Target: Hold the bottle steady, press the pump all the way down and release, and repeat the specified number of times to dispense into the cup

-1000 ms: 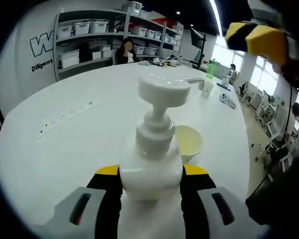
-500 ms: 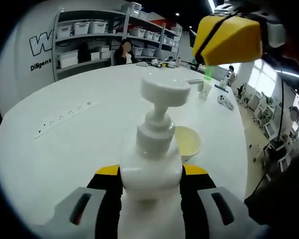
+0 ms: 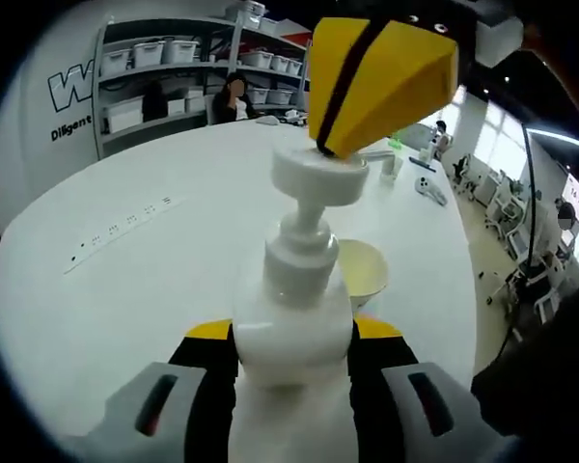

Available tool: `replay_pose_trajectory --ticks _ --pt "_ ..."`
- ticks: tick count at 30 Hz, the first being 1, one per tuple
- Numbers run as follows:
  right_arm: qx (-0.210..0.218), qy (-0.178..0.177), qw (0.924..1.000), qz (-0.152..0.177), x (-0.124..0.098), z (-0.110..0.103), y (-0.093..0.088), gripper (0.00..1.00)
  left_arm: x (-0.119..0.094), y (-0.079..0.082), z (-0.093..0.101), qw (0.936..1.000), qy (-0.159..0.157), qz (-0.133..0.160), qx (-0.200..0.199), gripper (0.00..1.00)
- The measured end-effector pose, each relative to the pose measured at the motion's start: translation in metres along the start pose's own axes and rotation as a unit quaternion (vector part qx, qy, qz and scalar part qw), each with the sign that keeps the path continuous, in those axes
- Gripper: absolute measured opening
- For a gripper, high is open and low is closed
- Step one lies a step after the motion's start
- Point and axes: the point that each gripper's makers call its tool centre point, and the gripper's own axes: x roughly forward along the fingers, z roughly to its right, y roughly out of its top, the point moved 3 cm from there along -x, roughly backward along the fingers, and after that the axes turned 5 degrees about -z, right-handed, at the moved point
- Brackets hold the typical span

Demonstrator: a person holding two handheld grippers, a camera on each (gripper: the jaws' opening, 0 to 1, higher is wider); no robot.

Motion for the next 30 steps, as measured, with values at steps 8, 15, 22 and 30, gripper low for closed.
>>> replay_pose_trajectory --ticks 8,15,22,30 --pt "0.029 0.064 0.9958 -0.058 0.002 0.004 0.003 0.0 0.0 -0.001 0.0 1.0 -0.004 -0.002 0.0 0.43" --pt "0.033 0.092 0.9919 -0.081 0.004 0.007 0.006 0.0 -0.002 -0.003 -0.002 1.0 -0.008 -0.003 0.006 0.43" --pt "0.046 0.081 0.9899 -0.106 0.006 0.008 0.008 0.0 -0.002 -0.002 -0.003 0.9999 -0.009 -0.003 0.007 0.43" --pt "0.04 0.087 0.9883 -0.118 0.007 0.009 0.008 0.0 -0.002 0.009 -0.002 0.9994 0.01 0.013 0.032 0.44"
